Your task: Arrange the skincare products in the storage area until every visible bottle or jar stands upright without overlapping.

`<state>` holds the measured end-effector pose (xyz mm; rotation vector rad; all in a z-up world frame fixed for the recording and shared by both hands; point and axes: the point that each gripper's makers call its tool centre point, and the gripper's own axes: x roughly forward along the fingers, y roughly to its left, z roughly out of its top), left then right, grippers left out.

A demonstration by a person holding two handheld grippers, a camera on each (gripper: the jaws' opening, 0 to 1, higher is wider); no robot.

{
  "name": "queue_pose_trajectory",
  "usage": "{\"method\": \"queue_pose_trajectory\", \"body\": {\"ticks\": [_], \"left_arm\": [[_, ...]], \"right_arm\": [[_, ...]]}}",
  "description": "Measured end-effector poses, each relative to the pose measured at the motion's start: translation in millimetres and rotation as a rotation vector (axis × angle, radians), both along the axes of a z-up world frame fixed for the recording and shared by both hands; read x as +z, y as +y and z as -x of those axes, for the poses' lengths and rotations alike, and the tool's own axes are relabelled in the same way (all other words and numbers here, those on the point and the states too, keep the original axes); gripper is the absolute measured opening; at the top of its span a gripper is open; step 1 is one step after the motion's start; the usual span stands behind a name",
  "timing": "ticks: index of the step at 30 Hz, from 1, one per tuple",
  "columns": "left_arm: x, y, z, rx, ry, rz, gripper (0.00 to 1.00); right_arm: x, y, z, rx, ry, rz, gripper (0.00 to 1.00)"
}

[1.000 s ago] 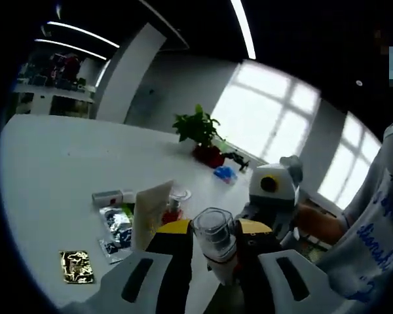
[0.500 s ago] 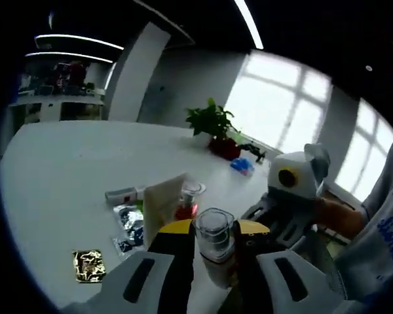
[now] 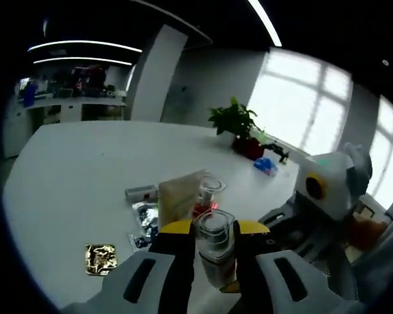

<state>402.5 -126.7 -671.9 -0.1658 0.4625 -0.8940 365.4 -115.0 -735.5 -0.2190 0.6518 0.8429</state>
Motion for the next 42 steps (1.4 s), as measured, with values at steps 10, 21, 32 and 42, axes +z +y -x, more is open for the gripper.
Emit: {"method": "queue_pose_trajectory", "body": {"ticks": [10, 21, 32, 42], "left_arm": [[-3.0, 4.1, -3.8, 0.055, -0.019, -0.025, 0.19], [-0.5, -1.9, 1.7, -0.002, -0.061, -0.042, 0.20], [-5.5, -10.3, 9.2, -0.117, -0.072, -0.066, 0.18], [-15.4, -23.0, 16.9, -0.163, -0.055, -0.101, 0.16]], "right_arm": [[-0.8, -2.8, -9.3, -0.010, -0.012, 0.047, 0.25], [-1.5, -10.5, -11.1, 0.043, -0.005, 0.005, 0.22], [-7.7, -20.1, -7.2, 0.167, -0.030, -0.008, 0.21], [-25.0, -22.4, -4.8, 0.243, -0.043, -0.023, 0.21]]}}
